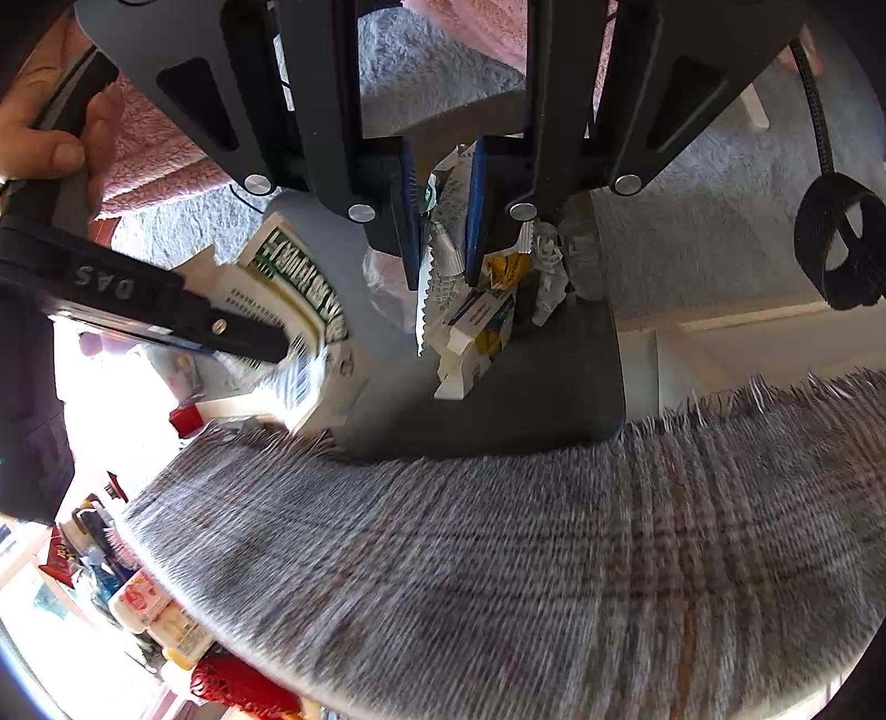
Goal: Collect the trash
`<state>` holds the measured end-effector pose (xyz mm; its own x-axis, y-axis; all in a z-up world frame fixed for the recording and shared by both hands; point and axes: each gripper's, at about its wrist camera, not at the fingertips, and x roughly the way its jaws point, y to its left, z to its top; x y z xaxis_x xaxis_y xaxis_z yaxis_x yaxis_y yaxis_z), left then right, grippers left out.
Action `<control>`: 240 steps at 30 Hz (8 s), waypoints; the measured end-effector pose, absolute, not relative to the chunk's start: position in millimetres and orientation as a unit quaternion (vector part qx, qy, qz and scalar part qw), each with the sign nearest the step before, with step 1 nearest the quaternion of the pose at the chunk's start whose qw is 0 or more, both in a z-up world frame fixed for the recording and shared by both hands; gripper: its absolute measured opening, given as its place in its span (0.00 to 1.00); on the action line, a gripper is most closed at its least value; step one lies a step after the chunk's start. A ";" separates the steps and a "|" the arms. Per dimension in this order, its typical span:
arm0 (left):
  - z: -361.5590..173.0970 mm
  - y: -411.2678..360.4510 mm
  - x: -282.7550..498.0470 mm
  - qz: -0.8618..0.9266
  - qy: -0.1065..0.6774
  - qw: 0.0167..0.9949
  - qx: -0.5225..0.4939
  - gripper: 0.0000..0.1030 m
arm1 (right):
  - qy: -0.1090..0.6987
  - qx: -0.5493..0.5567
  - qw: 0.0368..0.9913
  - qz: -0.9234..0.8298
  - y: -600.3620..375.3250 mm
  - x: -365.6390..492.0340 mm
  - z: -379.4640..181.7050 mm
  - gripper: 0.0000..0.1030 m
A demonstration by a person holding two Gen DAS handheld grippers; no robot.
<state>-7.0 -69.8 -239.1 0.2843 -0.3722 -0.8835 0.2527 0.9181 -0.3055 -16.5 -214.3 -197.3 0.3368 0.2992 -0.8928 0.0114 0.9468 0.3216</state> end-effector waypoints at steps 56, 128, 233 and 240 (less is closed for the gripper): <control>-68.6 9.3 60.2 -0.122 0.452 0.883 -0.042 0.92 | 0.428 0.091 0.896 0.074 -227.1 59.2 -7.8 0.97; -113.9 -64.6 370.0 -0.122 0.487 0.864 0.040 0.57 | 0.484 0.161 0.846 0.154 -249.5 243.0 -87.7 0.24; -49.8 -41.9 -48.7 -0.125 0.318 0.939 -0.035 0.92 | 0.310 0.035 0.945 0.102 -260.3 -63.6 -19.8 0.97; -39.8 -42.2 -48.7 -0.102 0.300 0.948 -0.029 0.92 | 0.260 -0.009 0.963 0.062 -257.8 -75.2 -3.1 0.97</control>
